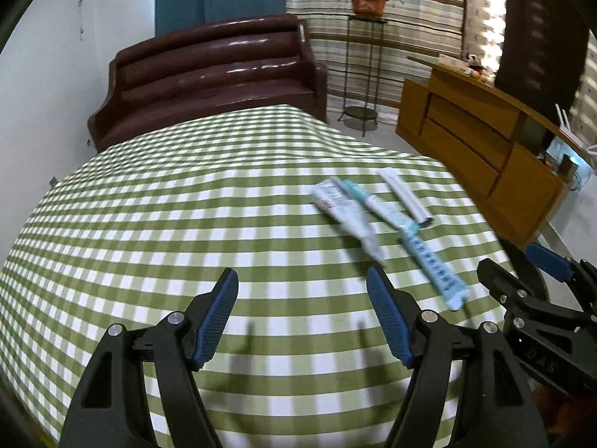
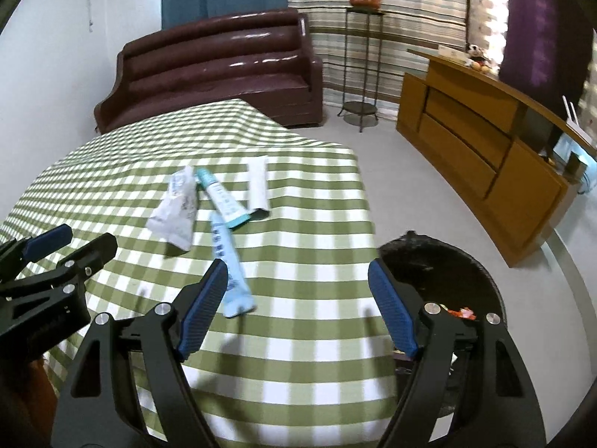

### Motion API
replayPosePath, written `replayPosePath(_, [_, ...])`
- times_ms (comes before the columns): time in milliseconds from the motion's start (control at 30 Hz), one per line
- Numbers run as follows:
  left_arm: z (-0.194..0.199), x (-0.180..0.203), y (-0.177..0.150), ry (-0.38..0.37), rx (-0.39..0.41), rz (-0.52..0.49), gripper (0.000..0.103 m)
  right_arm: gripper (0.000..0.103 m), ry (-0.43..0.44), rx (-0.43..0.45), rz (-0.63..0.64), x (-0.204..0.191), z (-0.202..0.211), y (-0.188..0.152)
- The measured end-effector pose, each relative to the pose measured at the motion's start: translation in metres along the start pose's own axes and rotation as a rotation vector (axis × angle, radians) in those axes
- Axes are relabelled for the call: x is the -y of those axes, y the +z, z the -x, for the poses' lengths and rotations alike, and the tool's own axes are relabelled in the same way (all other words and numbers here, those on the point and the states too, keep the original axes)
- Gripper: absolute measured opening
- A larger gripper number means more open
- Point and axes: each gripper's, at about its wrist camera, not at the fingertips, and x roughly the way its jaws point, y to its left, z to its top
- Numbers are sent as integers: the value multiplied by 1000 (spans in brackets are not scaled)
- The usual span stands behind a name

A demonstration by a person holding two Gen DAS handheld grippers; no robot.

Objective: Collect trash
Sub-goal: 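Move both open tools back over the table toward the tubes, then grasp the light blue tube with the right tool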

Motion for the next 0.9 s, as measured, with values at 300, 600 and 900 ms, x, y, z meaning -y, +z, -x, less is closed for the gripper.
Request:
replayPosePath(300, [-4, -31, -2, 33, -12, 45, 69, 65, 16, -32, 46, -24, -13, 5])
replayPosePath(600, [-9, -46, -4, 45, -22, 73, 69, 51, 28, -62, 76, -39, -22, 8])
replayPosePath(900, [-14, -50, -5, 41, -31, 80, 69, 37, 46, -100, 101, -48, -32, 7])
